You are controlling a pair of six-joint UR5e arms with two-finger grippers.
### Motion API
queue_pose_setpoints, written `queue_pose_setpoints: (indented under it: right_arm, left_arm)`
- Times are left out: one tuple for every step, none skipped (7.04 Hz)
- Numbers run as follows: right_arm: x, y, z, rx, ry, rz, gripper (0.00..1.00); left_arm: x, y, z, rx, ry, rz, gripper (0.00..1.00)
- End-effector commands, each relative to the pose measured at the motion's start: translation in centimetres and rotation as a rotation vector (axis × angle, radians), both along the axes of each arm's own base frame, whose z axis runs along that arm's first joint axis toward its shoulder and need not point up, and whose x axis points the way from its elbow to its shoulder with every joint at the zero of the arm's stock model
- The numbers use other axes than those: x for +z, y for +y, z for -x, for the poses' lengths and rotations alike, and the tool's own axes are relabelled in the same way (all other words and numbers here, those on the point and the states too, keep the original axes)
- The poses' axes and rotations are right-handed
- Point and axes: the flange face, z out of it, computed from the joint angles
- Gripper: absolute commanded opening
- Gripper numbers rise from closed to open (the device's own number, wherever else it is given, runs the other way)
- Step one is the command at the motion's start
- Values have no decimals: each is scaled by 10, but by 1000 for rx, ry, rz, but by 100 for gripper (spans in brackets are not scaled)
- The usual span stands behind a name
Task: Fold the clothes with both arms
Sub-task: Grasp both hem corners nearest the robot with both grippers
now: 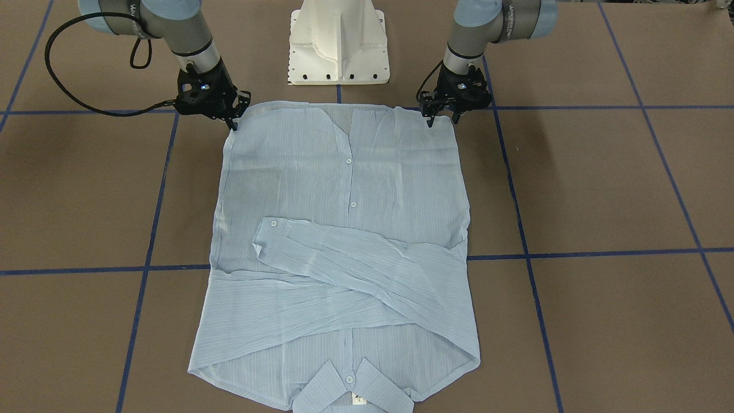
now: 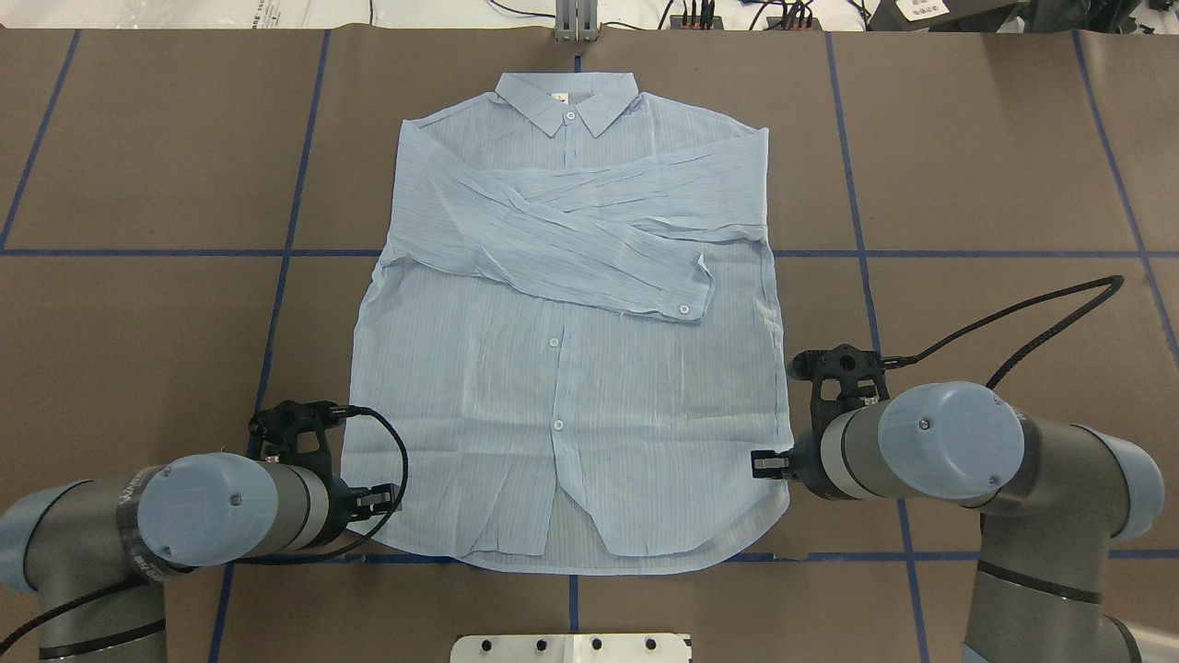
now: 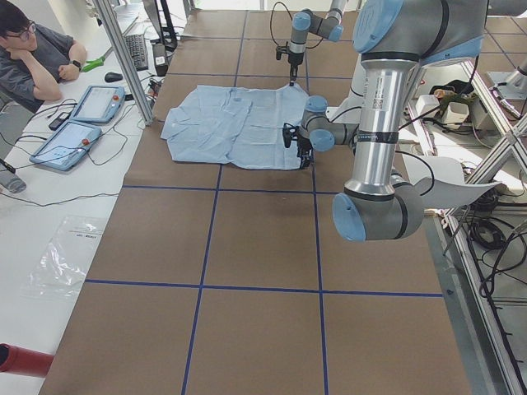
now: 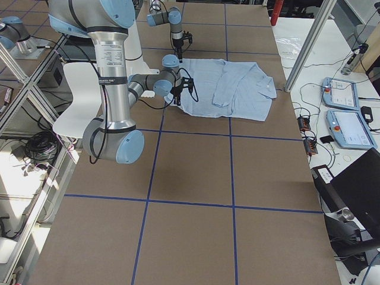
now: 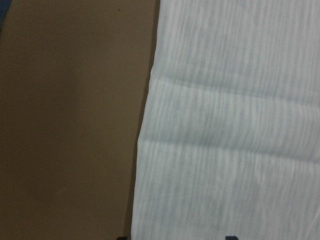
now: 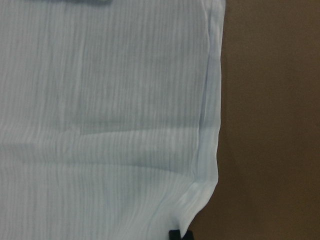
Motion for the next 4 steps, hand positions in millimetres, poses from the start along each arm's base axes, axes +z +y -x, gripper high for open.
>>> queue_pose_setpoints:
  right_arm:
    - [1,0,0,1,2,0,0]
    - [1,0,0,1,2,0,0]
    - [1,0,0,0,1,1,0]
    - [1,-1,-1,1,1,1,0]
  left_arm:
    - [6,0,-2,4,-15,2,67]
    - [8,0,-2,5,-20,2,63]
    - [7,-1,-3,5,-20,2,56]
    - [7,0,-2,6,-18,3,48]
